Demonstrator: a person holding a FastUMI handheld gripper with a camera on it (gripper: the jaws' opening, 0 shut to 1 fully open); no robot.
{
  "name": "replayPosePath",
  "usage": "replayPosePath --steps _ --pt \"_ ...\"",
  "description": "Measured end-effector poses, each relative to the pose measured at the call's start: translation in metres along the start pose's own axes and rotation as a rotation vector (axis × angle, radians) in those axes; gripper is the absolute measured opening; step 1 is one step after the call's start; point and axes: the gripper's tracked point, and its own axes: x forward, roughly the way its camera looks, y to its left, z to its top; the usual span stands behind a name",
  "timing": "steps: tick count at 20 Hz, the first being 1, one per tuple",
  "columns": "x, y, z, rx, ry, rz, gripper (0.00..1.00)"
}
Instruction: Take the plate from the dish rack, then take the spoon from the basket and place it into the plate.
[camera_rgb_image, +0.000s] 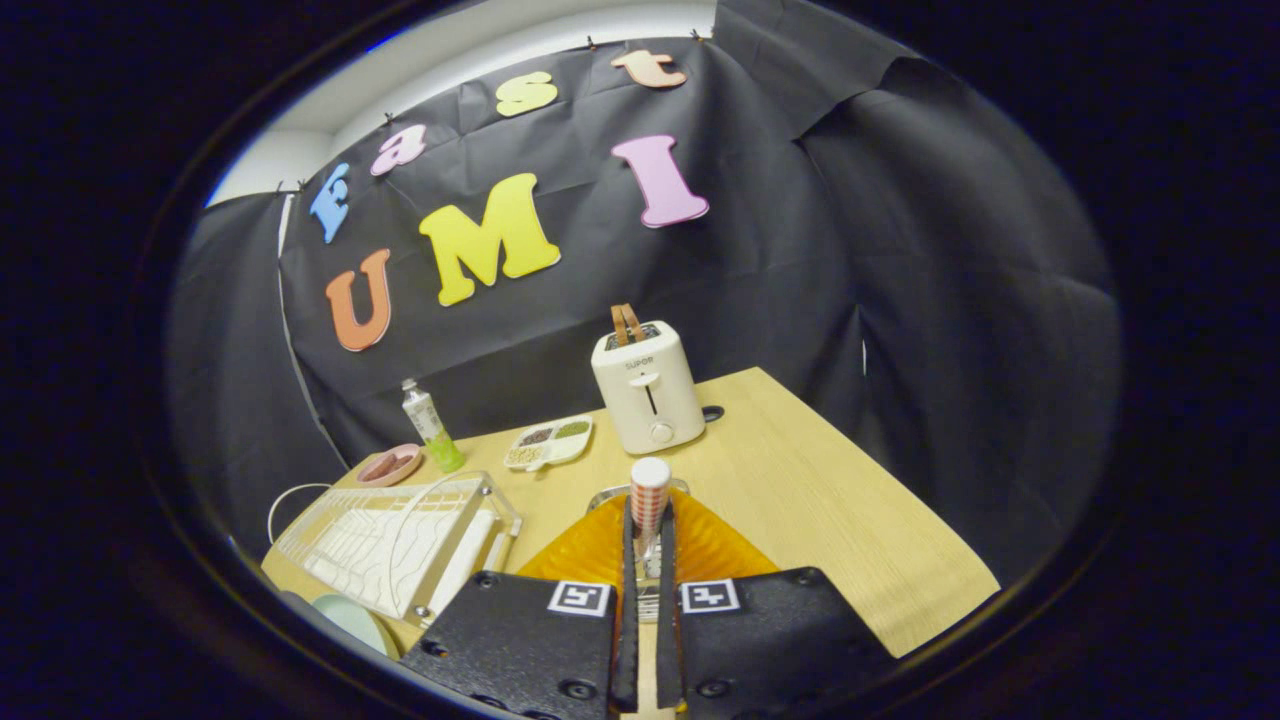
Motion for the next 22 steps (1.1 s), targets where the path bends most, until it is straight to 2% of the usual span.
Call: replayPosePath --steps 1,5,8,11,17,22 --pt "0.001 0.001 -0.001 -0.010 -0.005 -0.017 0.09" --pt "-0.018 0.008 0.026 -0.038 -0.067 -0.062 0.09" --pt "-0.043 0.014 0.054 -0.075 -0.139 -0.129 0.09" --pt "-0.077 0.035 0.063 -0.093 -0.177 -0.149 0.09" --pt "-0.142 0.124 0.042 -0.098 -0.159 -0.070 0.08" --pt "-0.158 0.195 -0.010 -0.116 -0.087 0.028 0.08"
